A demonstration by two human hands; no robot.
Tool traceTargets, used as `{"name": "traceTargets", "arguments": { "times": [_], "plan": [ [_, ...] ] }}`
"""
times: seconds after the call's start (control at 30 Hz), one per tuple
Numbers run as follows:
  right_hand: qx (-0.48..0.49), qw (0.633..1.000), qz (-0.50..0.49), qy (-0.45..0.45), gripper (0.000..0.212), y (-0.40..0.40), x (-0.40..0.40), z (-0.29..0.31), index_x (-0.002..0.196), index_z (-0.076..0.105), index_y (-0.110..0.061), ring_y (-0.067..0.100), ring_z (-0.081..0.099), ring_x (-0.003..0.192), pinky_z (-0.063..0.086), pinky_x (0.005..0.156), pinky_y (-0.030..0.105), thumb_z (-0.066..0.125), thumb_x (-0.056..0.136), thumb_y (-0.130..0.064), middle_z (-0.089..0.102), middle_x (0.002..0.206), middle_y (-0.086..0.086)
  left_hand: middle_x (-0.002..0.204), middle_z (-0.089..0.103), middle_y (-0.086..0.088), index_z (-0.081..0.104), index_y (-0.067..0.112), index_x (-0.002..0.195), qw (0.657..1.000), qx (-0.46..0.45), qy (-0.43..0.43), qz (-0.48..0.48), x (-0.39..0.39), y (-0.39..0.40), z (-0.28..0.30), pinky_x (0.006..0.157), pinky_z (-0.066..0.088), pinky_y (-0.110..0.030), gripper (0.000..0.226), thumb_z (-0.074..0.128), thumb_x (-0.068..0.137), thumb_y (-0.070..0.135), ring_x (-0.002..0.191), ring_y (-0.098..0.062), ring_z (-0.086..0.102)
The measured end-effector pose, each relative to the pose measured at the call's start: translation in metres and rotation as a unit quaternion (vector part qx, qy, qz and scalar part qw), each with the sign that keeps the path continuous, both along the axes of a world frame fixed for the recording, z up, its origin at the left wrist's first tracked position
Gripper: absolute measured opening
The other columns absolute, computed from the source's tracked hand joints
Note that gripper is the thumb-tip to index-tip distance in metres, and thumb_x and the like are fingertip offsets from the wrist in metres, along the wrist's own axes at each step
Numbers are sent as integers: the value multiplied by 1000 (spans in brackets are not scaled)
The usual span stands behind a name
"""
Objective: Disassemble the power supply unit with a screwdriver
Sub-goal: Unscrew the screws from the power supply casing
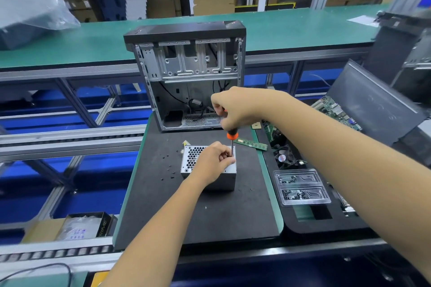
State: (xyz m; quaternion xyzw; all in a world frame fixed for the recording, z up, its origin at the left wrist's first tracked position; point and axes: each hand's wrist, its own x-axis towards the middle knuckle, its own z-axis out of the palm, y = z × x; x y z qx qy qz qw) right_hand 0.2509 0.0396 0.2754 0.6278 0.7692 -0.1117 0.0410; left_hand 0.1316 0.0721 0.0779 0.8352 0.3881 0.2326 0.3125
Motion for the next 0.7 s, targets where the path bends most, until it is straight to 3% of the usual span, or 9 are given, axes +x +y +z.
{"name": "traceTargets", "arguments": {
  "times": [0.07, 0.13, 0.27, 0.33, 0.4, 0.47, 0.57, 0.63, 0.7],
  "plan": [
    [-19, 1000, 16, 11, 32, -3, 0, 3, 94, 47, -14, 19, 49, 70, 41, 58, 32, 70, 73, -13, 55, 82, 0, 77, 47, 6, 65, 16, 81, 1000, -8, -1, -14, -2, 1, 2, 65, 37, -8, 4, 68, 84, 15, 63, -5, 45],
    [-9, 1000, 17, 10, 30, -4, 1, 2, 93, 49, -14, 19, 49, 72, 41, 57, 30, 71, 72, -15, 55, 80, -2, 79, 48, 4, 65, 17, 82, 1000, -11, 0, -20, -3, 1, 3, 66, 38, -10, 5, 67, 84, 13, 65, -7, 46],
    [31, 996, -42, -74, 35, -4, -1, -2, 91, 52, -9, 20, 60, 57, 42, 50, 29, 53, 91, -44, 59, 75, 5, 79, 48, 5, 63, 21, 82, 1000, -14, -5, -15, -3, 0, 2, 65, 37, -7, 10, 67, 85, 13, 65, -6, 46],
    [54, 993, -38, -100, 24, -2, -4, -6, 93, 52, -9, 20, 51, 59, 35, 48, 30, 44, 96, -32, 53, 77, 6, 78, 48, 7, 63, 20, 82, 1000, -11, -7, -15, -4, 0, 2, 65, 37, -6, 9, 67, 85, 13, 65, -5, 46],
    [50, 997, -9, -58, 11, -2, -3, -7, 92, 47, -13, 24, 52, 70, 39, 54, 32, 51, 91, -23, 53, 82, 5, 78, 48, 7, 64, 18, 82, 1000, -9, -7, -15, -4, 0, 2, 65, 37, -7, 7, 67, 85, 13, 65, -5, 46],
    [32, 999, 22, -5, 21, -3, -2, -3, 93, 45, -16, 21, 50, 75, 41, 59, 33, 62, 80, -16, 52, 83, 0, 79, 49, 5, 65, 16, 83, 1000, -6, -4, -15, -3, -1, 3, 65, 36, -10, 3, 67, 85, 14, 65, -5, 46],
    [11, 998, 34, 44, 28, -5, -1, -2, 91, 50, -19, 13, 48, 71, 36, 53, 28, 69, 71, -11, 55, 84, -4, 80, 50, 4, 65, 16, 83, 1000, 2, 1, -17, -5, -2, 3, 65, 36, -11, 2, 67, 85, 15, 66, -5, 47],
    [43, 999, 20, 17, 27, -4, -1, -7, 88, 50, -18, 15, 49, 70, 37, 52, 29, 71, 76, -30, 57, 84, -2, 81, 50, 3, 66, 16, 84, 1000, 4, 1, -13, -4, -2, 3, 67, 39, -14, 2, 67, 85, 15, 67, -7, 47],
    [85, 995, -25, -49, 47, -3, -2, -10, 79, 47, -16, 16, 48, 65, 34, 50, 29, 57, 83, -62, 52, 78, 0, 81, 51, 2, 66, 15, 86, 1000, 3, 0, -12, -3, -3, 4, 70, 41, -18, 2, 67, 85, 15, 67, -9, 48]
  ]
}}
